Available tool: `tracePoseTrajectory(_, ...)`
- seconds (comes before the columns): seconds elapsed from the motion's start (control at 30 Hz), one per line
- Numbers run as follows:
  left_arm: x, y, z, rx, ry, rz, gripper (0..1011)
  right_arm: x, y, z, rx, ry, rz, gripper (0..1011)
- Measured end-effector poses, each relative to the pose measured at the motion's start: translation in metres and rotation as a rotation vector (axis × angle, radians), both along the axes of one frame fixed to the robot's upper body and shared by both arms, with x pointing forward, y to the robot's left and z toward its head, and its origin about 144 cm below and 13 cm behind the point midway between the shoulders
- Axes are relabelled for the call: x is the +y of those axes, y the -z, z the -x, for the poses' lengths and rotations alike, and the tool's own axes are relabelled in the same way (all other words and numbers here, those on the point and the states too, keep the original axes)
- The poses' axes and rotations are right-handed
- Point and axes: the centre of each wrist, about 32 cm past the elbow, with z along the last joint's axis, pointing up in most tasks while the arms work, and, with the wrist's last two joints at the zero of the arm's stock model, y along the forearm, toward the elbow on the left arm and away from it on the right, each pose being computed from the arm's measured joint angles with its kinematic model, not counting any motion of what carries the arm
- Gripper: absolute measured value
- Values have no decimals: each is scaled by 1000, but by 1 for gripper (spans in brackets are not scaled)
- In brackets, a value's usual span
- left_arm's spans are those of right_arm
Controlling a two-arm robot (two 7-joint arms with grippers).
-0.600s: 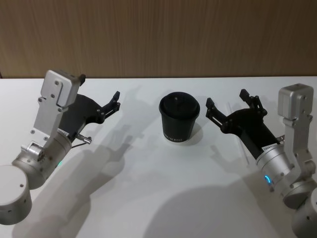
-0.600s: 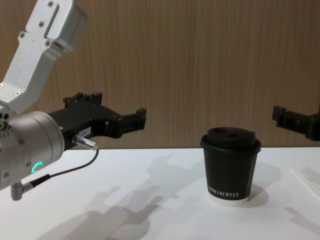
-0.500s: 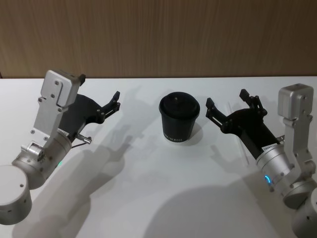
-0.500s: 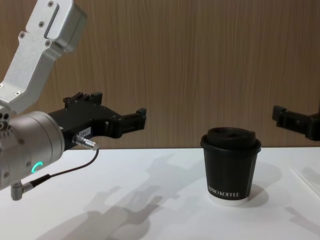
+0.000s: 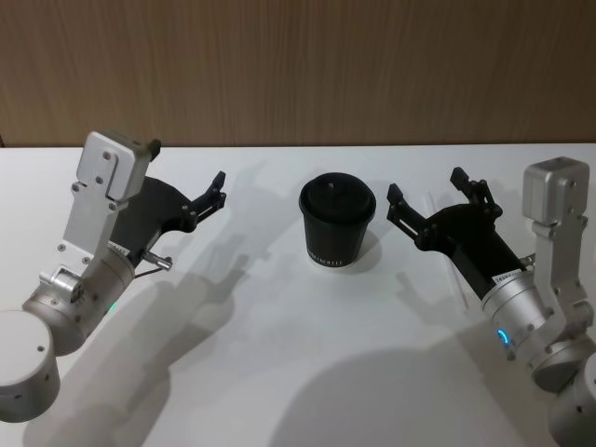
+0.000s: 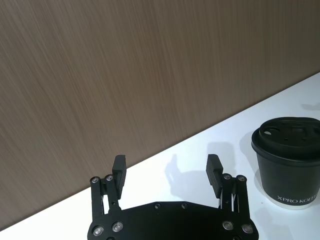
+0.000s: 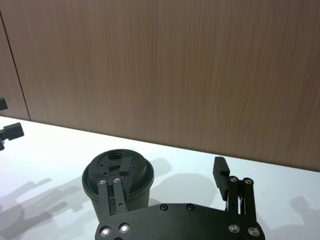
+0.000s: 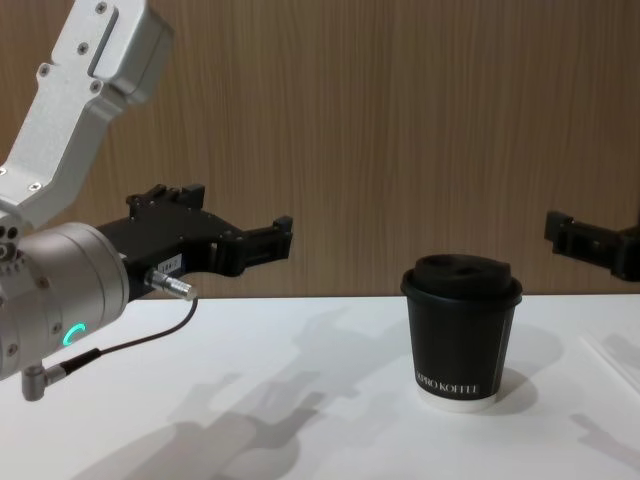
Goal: Pick up the straw with one hand, pass it to the other hand, and insert it into the cup.
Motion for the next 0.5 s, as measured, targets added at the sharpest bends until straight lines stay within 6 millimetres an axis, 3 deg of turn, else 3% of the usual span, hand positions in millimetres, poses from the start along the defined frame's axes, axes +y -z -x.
tracePoseTrajectory(0.5,0,0,0,0,0,0,1003,0,0,0,0,0,0,1001)
